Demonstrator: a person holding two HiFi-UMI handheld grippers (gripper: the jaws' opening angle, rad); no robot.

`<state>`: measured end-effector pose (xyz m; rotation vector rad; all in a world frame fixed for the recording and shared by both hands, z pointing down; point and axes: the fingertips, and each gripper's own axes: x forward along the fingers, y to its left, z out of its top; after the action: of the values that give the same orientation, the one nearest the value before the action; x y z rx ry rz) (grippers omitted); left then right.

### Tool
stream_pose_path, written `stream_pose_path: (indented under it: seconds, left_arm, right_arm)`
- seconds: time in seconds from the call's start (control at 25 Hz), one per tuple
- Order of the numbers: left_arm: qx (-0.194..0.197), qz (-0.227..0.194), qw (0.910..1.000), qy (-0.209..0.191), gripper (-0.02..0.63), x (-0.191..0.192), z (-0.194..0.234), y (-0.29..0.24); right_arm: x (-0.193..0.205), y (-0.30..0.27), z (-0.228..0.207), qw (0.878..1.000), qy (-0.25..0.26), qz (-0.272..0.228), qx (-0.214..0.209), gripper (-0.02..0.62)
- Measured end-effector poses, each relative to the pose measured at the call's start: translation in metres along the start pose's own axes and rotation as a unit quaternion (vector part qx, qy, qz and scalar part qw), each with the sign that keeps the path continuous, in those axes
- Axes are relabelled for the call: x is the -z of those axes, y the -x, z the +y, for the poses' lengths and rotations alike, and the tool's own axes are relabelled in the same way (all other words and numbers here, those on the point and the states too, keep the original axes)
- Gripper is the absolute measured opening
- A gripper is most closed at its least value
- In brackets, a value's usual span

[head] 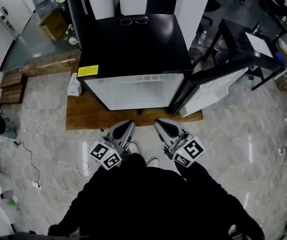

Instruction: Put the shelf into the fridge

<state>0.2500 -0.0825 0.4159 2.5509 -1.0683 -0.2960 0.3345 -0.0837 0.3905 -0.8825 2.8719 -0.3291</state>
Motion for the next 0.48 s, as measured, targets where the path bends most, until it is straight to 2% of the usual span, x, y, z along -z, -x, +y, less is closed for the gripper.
stream_pose_path:
  seconds: [0.08,0.2,0.36,0.48]
  left_arm:
    - [0.001,0.006,0.9992,-0.039,0.006,-0.001,-0.015,0.0]
    - [0.004,0.017,0.9973,-0.072,0.006,0.001,-0.031,0.001]
    - [-0.008,0.033,0.9957,-0.086,0.006,0.009,-0.04,0.008]
    - [-0.015,0.049,0.9938,-0.099,0.006,0.013,-0.044,0.012]
  right_arm:
    - [0.001,0.005,0.01,1.0,0.012,0.007,-0.013,0.006]
    - [0.005,0.011,0.017,0.999,0.02,0.02,-0.02,0.006]
    - [0.009,0.016,0.026,0.998,0.032,0.034,-0.033,0.006]
    - [0.014,0.019,0.037,0.995,0.067,0.051,-0.048,0.006]
